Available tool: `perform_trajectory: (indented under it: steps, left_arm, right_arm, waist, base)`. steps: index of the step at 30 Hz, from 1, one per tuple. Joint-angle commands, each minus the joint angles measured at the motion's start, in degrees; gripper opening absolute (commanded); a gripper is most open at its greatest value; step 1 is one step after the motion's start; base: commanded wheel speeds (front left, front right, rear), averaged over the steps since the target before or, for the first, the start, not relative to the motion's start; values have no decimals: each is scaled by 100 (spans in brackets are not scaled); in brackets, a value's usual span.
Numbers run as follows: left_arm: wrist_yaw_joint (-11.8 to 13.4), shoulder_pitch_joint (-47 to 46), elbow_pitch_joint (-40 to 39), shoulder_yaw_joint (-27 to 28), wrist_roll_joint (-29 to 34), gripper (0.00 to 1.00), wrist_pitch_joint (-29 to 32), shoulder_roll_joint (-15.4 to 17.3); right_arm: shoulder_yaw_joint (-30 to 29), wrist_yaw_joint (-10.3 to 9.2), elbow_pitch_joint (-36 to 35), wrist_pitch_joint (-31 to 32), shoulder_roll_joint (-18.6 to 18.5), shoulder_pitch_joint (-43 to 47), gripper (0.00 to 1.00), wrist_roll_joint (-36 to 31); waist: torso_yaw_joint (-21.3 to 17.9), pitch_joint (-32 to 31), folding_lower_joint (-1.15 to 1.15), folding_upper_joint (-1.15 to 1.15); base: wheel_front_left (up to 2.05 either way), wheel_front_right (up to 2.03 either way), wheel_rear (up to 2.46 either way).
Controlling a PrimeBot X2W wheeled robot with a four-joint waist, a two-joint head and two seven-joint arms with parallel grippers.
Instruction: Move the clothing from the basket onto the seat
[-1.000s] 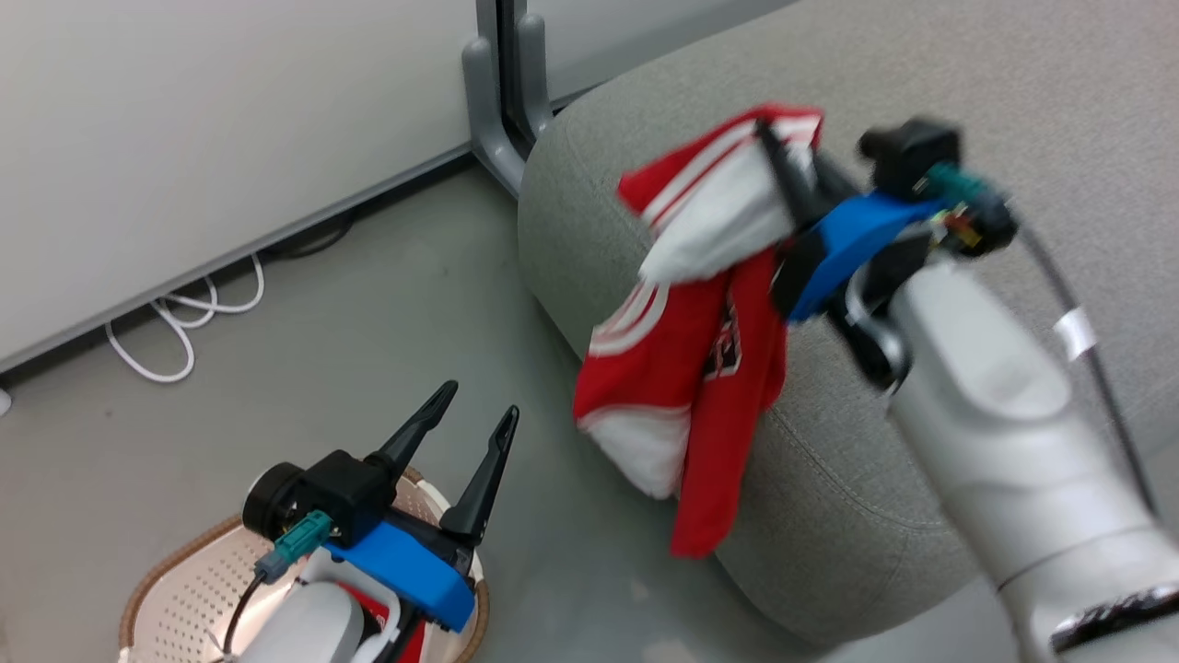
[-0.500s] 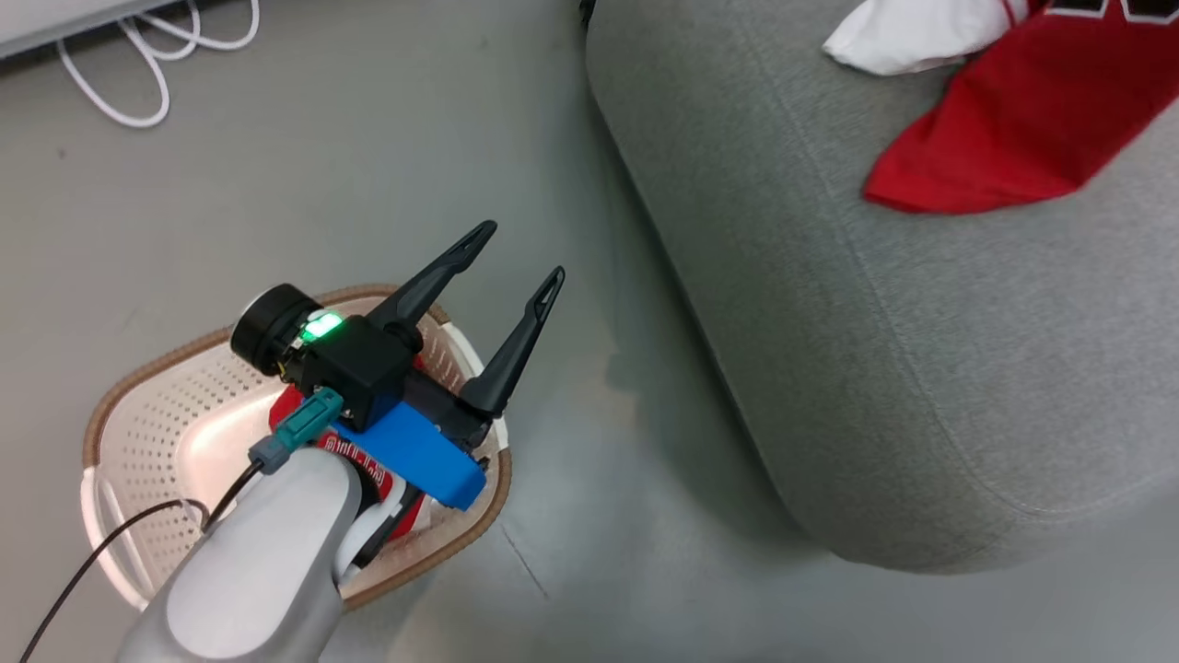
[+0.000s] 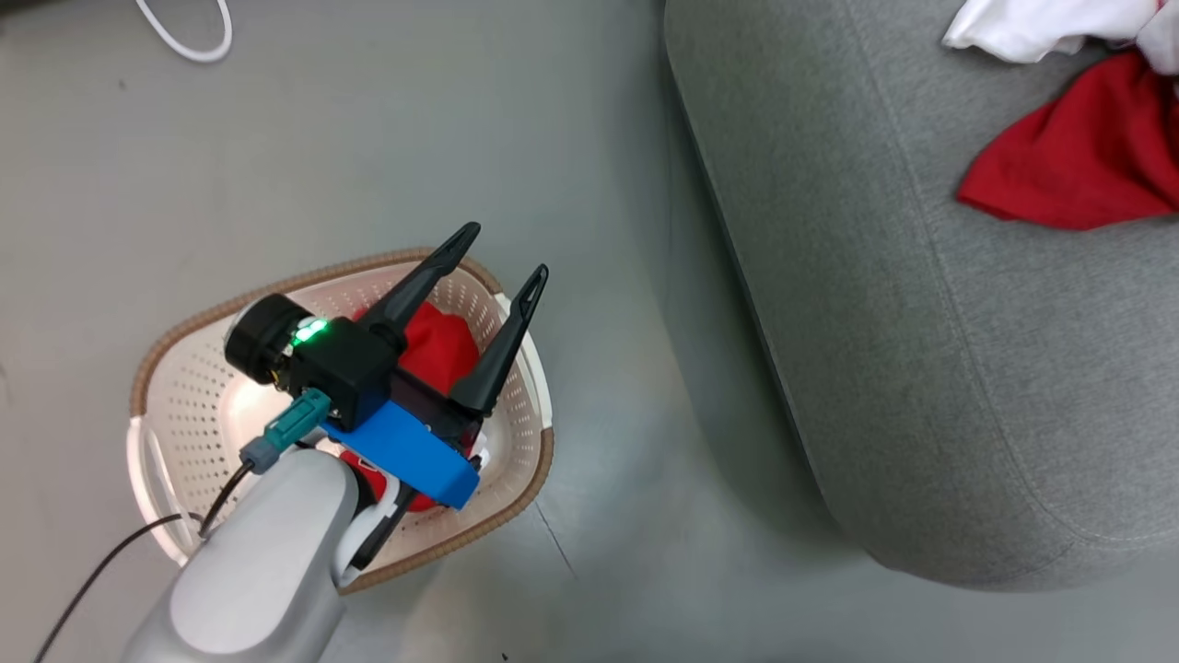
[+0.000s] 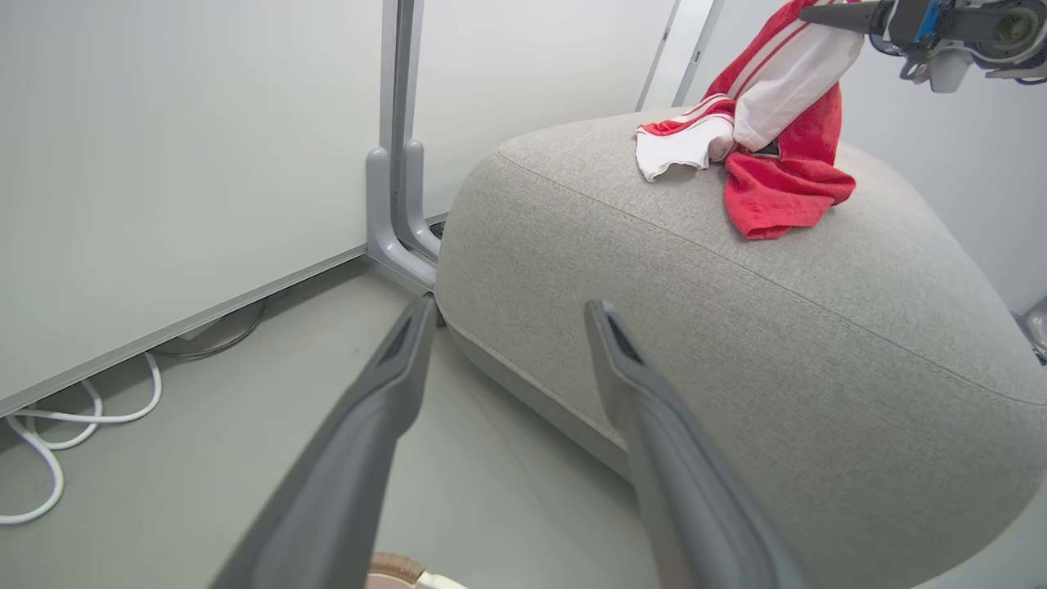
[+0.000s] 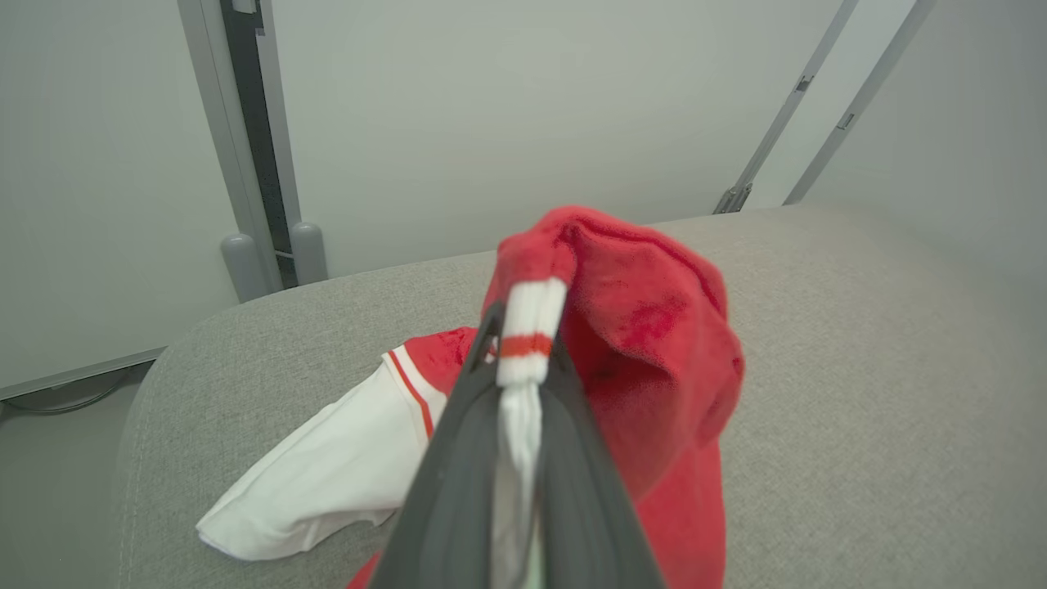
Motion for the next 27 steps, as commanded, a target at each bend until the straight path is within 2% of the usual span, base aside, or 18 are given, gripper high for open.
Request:
perform_trajectory:
  steps: [1,7,16,22,23,27]
  left_arm:
    - [1,105,65,57,-50,100,-54,-49]
    - [1,413,384,96,-181,100,-131,-344]
    - [-7,1333,407,713,-210,100,-126,-760]
    - [-11,1951,493,1127,-114,100,-126,-857]
    - [-11,1951,493,1127,-114,100,-126,-857]
    - [-13,2221,602,1376,-59,100,-126,-890]
  right_arm:
    - [-54,-6,25,-42,-17,110,100,-41]
    - [24,-6,-5,1,79,557,100,-308]
    - [316,-6,-625,-86,282,1825,100,-528]
    - [351,-6,-1626,-17,649,3060,100,-412]
    - [351,-6,-1626,-17,649,3060,100,-412]
    - [282,-6,-2643,90,989,3984,100,-501]
  waist:
    - [34,-250,-1,0]
    - [176,-1070,-1,0]
    - [524,-2328,-1,0]
    - [844,-2886,-1,0]
    - [844,-2886,-1,0]
    - [1072,-3118,-1,0]
  base:
    - [0,0,0]
    - [0,0,0]
    - [0,0,0]
    - [0,0,0]
    - [0,0,0]
    - [0,0,0]
